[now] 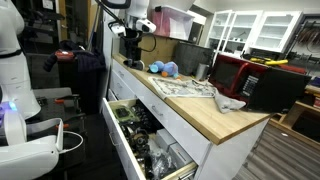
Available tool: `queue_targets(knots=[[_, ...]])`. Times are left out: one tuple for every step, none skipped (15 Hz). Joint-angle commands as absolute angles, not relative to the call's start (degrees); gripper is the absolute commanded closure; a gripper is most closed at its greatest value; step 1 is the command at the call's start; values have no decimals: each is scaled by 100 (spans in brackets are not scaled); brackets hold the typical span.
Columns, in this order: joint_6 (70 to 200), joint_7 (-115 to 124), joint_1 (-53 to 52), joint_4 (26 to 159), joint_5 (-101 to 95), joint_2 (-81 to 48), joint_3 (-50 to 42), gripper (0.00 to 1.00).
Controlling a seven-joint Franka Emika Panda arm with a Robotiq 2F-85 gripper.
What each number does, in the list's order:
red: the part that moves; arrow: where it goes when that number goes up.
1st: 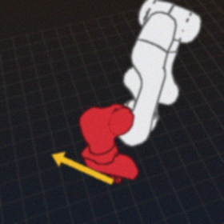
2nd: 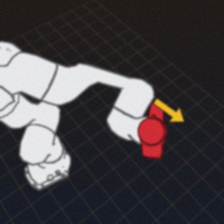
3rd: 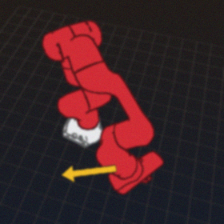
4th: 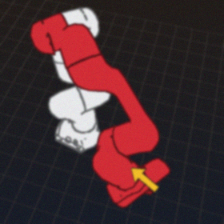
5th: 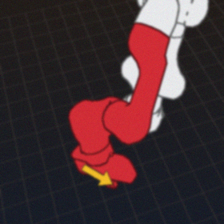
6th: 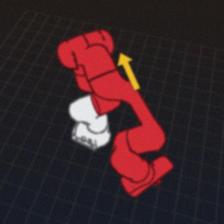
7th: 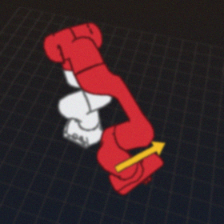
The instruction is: Open the right second drawer of the cabinet to the left
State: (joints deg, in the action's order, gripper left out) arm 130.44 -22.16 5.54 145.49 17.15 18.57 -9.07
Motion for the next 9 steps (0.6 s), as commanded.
queue_targets(knots=[[12469,-2137,518,14475,1459,2247,-1026,0],[12312,-2116,521,14441,1397,2323,-1037,0],[12085,-2121,518,14395,1336,2387,-1048,0],[11880,-2117,517,14356,1271,2450,-1051,0],[11672,-2105,519,14319,1203,2503,-1048,0],[11483,-2124,513,14287,1164,2559,-1056,0],[11204,-2143,507,14235,1128,2581,-1069,0],[10971,-2197,500,14207,1096,2594,-1089,0],[11378,-2187,489,14311,1197,2514,-1079,0]])
